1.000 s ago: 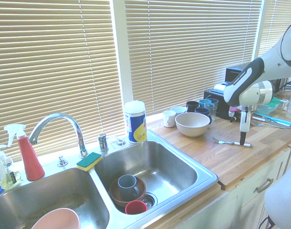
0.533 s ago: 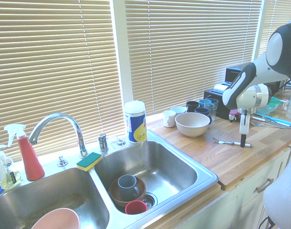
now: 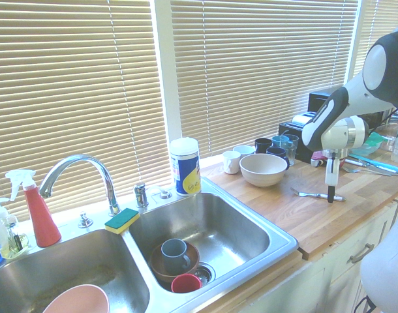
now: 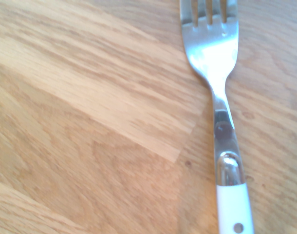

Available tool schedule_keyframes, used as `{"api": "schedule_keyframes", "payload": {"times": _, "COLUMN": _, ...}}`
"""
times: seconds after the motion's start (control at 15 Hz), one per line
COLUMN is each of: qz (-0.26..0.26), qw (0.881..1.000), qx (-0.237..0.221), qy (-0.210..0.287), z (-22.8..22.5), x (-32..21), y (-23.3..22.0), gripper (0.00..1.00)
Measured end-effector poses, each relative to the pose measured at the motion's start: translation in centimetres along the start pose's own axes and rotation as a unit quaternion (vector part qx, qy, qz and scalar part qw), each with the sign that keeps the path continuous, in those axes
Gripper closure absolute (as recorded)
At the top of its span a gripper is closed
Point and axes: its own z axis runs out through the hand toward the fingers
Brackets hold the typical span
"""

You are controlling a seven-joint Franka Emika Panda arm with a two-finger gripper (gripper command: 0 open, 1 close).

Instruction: Put the fork into the sink

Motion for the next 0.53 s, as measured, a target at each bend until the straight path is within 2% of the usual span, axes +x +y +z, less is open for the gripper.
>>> {"api": "schedule_keyframes", "payload": {"times": 0.53, "qz": 0.012, "qw": 1.000, "qx": 0.001, "qy": -0.002, "z": 0.1, "x": -0.5, "y": 1.1, "gripper": 1.00}}
